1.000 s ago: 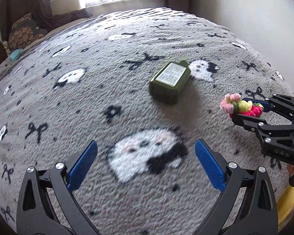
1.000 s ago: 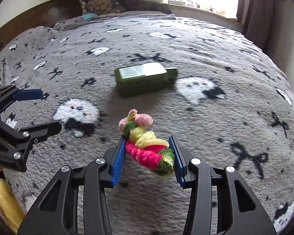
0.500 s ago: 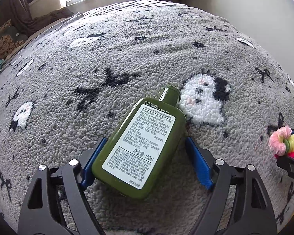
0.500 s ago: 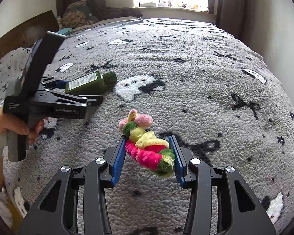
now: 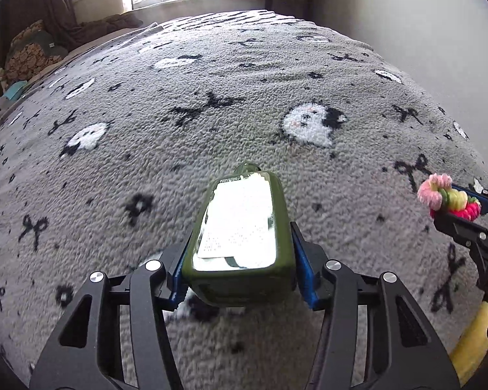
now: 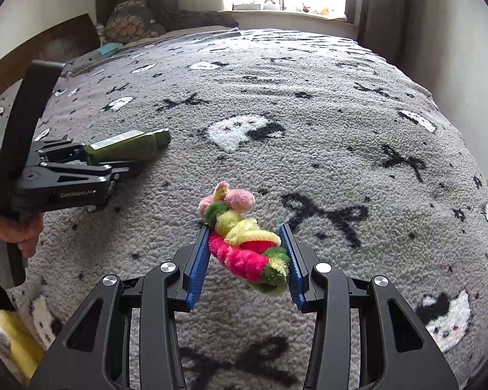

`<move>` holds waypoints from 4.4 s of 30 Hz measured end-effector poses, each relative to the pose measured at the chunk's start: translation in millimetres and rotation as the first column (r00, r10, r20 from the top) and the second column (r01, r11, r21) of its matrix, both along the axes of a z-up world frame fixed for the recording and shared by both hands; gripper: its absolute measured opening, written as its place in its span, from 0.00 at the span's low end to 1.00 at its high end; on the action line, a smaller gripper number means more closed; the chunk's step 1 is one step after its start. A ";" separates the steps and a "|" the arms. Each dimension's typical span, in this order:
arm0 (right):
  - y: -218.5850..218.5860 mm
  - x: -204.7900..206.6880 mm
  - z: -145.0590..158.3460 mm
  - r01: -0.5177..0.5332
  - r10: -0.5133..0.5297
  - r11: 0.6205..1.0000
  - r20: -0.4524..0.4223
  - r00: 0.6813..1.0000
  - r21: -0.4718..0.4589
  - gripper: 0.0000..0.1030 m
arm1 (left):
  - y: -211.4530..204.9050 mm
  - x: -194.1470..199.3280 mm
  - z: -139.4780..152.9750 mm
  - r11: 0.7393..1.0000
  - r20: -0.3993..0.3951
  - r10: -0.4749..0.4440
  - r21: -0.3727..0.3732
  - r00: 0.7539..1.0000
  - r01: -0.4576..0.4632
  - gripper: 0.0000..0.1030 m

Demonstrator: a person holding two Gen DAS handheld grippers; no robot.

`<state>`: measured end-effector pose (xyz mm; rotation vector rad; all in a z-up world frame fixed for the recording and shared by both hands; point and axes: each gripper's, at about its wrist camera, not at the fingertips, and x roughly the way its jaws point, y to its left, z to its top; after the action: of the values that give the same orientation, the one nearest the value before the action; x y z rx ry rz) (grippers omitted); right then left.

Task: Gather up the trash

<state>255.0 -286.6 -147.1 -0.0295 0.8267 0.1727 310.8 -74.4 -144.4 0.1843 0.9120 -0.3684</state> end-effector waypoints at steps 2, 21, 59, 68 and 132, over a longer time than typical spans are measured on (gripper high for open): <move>4.9 -19.0 8.4 -0.007 0.007 1.000 0.016 1.000 -0.001 0.42 | 8.5 -21.9 7.2 1.000 0.009 0.009 -0.014 1.000 -0.009 0.49; 38.9 -153.9 46.1 -0.066 0.066 0.998 0.124 0.990 -0.004 0.42 | 50.5 -213.4 51.5 0.995 0.128 0.069 -0.079 0.989 -0.059 0.49; 90.1 -248.3 -154.7 -0.076 0.108 0.992 -0.385 0.916 0.098 0.42 | 50.1 -327.7 -178.0 0.999 -0.420 0.031 -0.011 0.907 -0.039 0.49; 104.7 -240.2 -188.8 -0.074 0.129 0.989 -0.499 0.857 0.129 0.42 | 42.1 -313.1 -210.7 0.999 -0.539 -0.020 -0.034 0.842 0.002 0.49; 55.0 -284.5 213.4 0.254 -0.233 0.967 0.541 0.808 0.038 0.97 | 76.9 -316.5 186.4 0.979 0.575 0.181 -0.183 0.798 -0.090 0.92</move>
<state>-29.5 -231.6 66.3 -0.0048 0.2556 -0.0973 -5.7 2.5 42.0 0.0857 0.2715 -0.2190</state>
